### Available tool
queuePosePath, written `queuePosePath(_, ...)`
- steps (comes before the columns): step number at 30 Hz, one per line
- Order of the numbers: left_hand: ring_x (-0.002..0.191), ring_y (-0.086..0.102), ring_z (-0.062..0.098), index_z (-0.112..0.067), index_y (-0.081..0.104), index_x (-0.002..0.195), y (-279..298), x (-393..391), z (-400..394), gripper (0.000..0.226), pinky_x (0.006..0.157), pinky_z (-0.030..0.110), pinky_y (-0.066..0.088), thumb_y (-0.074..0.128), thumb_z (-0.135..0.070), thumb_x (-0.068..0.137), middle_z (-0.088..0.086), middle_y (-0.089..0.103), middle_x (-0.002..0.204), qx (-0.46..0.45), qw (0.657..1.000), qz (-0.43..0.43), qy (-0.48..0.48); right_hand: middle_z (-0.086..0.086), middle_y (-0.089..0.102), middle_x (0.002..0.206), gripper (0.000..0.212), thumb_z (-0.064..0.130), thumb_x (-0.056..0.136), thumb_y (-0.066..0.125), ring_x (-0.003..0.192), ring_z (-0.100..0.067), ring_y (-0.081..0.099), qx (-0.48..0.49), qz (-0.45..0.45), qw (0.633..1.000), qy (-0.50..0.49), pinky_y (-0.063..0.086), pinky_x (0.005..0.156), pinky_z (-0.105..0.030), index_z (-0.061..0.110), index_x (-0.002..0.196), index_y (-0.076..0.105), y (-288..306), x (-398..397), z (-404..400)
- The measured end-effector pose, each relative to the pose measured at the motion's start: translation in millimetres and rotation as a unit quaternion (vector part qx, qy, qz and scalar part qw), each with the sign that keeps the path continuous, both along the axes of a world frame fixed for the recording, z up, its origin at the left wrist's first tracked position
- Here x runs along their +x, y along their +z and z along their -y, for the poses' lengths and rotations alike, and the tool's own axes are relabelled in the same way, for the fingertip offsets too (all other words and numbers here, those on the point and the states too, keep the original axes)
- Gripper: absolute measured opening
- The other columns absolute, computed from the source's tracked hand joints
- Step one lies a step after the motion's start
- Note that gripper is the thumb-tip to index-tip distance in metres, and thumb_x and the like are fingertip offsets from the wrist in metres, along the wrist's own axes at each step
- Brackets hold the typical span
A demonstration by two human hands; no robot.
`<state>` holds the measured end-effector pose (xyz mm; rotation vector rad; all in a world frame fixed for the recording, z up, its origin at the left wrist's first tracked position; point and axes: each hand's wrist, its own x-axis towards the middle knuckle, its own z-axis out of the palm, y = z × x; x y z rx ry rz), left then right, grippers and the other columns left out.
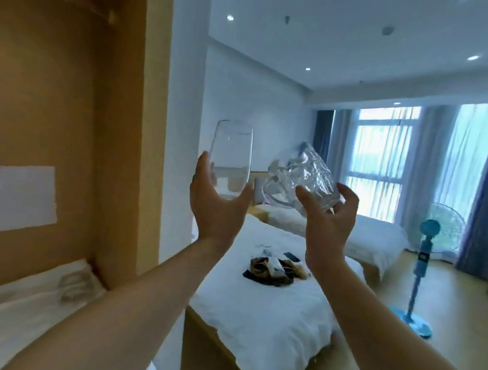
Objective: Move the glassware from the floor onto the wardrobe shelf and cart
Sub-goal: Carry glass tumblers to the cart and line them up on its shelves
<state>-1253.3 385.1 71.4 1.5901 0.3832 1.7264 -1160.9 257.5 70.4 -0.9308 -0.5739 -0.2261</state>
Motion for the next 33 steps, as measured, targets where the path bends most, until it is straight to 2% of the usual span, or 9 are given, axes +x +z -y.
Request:
queuePosePath(3,0.131,0.048,0.017,-0.034,0.030,0.150,-2,50,30,0.096,0.107,0.033,0.040,0.086,-0.042,0.072,-0.005,0.050,0.148,0.009,1.000,-0.009,-0.026,-0.013,0.065,0.120,0.075,0.023,0.068,0.089,0.106,-0.028,0.069,0.051,-0.117,0.990,0.066,0.058,0.090,-0.051,0.013,0.132,0.050,-2,41,41)
queuePosePath(6,0.124,0.052,0.016,-0.032,0.031,0.150,-4,99,58,0.096,0.101,0.031,0.044,0.087,-0.034,0.073,-0.004,0.051,0.145,0.004,0.996,-0.018,-0.087,-0.018,0.065,0.126,0.058,0.020,0.077,0.080,0.108,-0.035,0.068,0.095,-0.190,0.962,0.169,0.059,0.087,-0.049,0.009,0.130,0.057,-11,78,77)
queuePosePath(9,0.114,0.051,0.011,-0.033,0.028,0.150,-12,152,82,0.096,0.091,0.025,0.046,0.087,-0.033,0.074,-0.008,0.049,0.138,-0.012,0.984,-0.039,-0.171,-0.022,0.062,0.129,0.060,0.023,0.077,0.081,0.111,-0.041,0.066,0.157,-0.242,0.936,0.200,0.057,0.090,-0.051,0.011,0.131,0.058,-23,116,102)
queuePosePath(15,0.108,0.054,0.019,-0.030,0.019,0.153,-34,269,111,0.104,0.093,0.037,0.052,0.087,-0.031,0.074,-0.001,0.048,0.126,-0.018,0.947,-0.111,-0.300,-0.023,0.065,0.126,0.051,0.030,0.082,0.074,0.110,-0.038,0.066,0.164,-0.240,0.941,0.171,0.046,0.108,-0.047,0.007,0.127,0.062,-42,186,142)
queuePosePath(17,0.106,0.055,0.019,-0.029,0.018,0.153,-42,307,120,0.106,0.092,0.039,0.053,0.088,-0.030,0.073,0.001,0.048,0.126,-0.013,0.930,-0.136,-0.340,-0.022,0.062,0.132,0.060,0.027,0.080,0.078,0.114,-0.040,0.065,0.166,-0.224,0.948,0.154,0.048,0.106,-0.048,0.008,0.133,0.060,-49,213,154)
queuePosePath(23,0.107,0.057,0.020,-0.036,0.021,0.149,-80,409,148,0.103,0.090,0.039,0.053,0.088,-0.038,0.071,0.000,0.051,0.125,0.002,0.871,-0.198,-0.449,-0.023,0.059,0.135,0.109,0.018,0.037,0.103,0.117,-0.042,0.062,0.143,-0.243,0.958,0.057,0.051,0.100,-0.055,0.009,0.136,0.057,-72,283,186)
queuePosePath(28,0.099,0.057,0.016,-0.035,0.023,0.148,-119,468,163,0.104,0.086,0.043,0.055,0.090,-0.039,0.068,-0.001,0.051,0.117,0.003,0.823,-0.245,-0.513,-0.019,0.063,0.132,0.095,0.028,0.048,0.101,0.114,-0.036,0.065,0.126,-0.330,0.935,-0.037,0.059,0.080,-0.042,0.012,0.133,0.061,-108,321,197)
queuePosePath(31,0.101,0.057,0.018,-0.042,0.020,0.146,-142,497,169,0.104,0.087,0.047,0.056,0.088,-0.045,0.068,-0.003,0.049,0.115,0.002,0.781,-0.283,-0.556,-0.022,0.064,0.129,0.069,0.025,0.070,0.087,0.111,-0.037,0.065,0.141,-0.347,0.923,-0.084,0.058,0.085,-0.042,0.007,0.131,0.061,-137,339,205)
queuePosePath(33,0.101,0.058,0.017,-0.039,0.019,0.148,-154,514,173,0.105,0.087,0.044,0.056,0.088,-0.044,0.070,-0.002,0.049,0.116,-0.007,0.762,-0.309,-0.569,-0.024,0.061,0.133,0.062,0.027,0.076,0.084,0.119,-0.039,0.062,0.140,-0.351,0.922,-0.082,0.052,0.101,-0.047,0.006,0.131,0.062,-156,350,212)
